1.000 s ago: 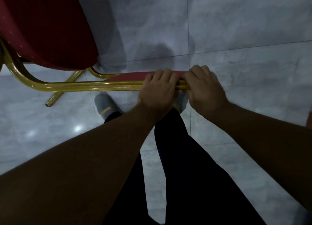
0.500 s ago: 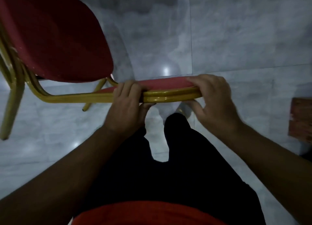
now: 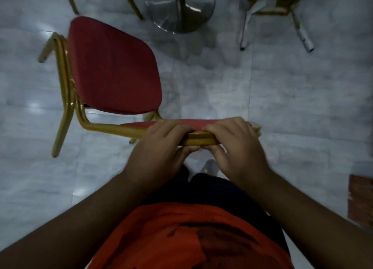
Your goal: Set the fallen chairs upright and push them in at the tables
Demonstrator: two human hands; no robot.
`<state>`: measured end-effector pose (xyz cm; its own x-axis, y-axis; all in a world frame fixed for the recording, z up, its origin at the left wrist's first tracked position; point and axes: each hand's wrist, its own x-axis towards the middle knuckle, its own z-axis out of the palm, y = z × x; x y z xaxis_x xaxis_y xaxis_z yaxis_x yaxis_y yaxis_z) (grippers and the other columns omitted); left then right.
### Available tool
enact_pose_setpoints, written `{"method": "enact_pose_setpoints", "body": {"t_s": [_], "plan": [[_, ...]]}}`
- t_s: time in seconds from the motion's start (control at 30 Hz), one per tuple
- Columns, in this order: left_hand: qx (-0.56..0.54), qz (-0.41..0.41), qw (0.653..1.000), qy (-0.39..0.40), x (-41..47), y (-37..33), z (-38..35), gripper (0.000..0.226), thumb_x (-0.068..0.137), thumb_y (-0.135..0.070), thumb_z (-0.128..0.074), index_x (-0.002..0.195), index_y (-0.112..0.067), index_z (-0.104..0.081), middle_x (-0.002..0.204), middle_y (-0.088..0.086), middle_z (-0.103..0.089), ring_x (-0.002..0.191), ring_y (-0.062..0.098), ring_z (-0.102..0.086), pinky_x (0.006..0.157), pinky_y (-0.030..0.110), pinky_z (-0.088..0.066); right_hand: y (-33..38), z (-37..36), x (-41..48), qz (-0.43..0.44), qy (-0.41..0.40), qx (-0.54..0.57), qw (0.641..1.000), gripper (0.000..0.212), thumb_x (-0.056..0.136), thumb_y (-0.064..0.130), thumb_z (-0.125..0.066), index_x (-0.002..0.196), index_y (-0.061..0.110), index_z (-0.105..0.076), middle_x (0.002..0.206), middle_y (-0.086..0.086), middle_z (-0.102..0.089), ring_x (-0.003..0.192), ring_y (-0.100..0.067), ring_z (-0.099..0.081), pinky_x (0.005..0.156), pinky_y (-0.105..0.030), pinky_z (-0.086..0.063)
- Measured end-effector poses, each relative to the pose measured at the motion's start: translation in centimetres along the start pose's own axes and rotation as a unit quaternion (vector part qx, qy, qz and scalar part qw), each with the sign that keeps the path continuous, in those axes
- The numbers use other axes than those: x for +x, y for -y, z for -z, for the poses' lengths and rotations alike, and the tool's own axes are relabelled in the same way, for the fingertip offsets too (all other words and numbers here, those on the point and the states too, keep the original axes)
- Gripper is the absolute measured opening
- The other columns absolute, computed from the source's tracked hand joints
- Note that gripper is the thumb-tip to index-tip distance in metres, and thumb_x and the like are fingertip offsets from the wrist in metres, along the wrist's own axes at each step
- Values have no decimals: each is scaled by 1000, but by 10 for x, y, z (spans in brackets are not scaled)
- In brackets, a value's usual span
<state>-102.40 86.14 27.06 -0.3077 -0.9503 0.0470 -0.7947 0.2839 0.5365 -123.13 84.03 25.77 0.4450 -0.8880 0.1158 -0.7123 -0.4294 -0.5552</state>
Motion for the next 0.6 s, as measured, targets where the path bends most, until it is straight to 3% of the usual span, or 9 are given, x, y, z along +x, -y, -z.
{"method": "enact_pose_setpoints", "body": {"t_s": [0.13,0.27,0.4,0.53,0.6], "plan": [[45,0,997,-63,-32,19,26,41,102,-41,-49,111,-5,-66,101,11,-67,93,24,-54,82,33,-44,42,-3,15,42,15,-21,999,29,92,42,-58,109,21,-69,102,3,-65,96,-22,-56,83,-39,-43],[60,67,989,-119,-71,36,54,45,104,-48,-41,115,-9,-60,110,9,-66,98,21,-56,84,30,-48,71,-8,27,117,45,-35,992,41,93,47,-53,124,22,-62,112,2,-63,101,-23,-57,87,-42,-46],[57,105,983,-141,-109,60,87,43,105,-46,-42,118,-10,-59,112,6,-65,97,18,-57,85,27,-48,67,-10,26,116,78,-19,990,41,95,51,-50,122,22,-61,110,3,-62,97,-22,-58,80,-40,-45],[-14,110,981,-157,-131,67,128,35,94,-35,-61,118,-10,-63,112,1,-64,101,14,-58,84,34,-52,99,-19,36,123,100,-17,987,37,93,52,-49,106,22,-65,91,7,-54,81,-17,-50,68,-34,-40],[22,91,984,-149,-133,61,147,38,86,-34,-70,117,-13,-68,112,-1,-66,104,15,-60,85,36,-51,125,-27,46,150,99,-25,983,37,93,53,-50,106,22,-65,90,7,-52,80,-16,-49,65,-34,-39]]}}
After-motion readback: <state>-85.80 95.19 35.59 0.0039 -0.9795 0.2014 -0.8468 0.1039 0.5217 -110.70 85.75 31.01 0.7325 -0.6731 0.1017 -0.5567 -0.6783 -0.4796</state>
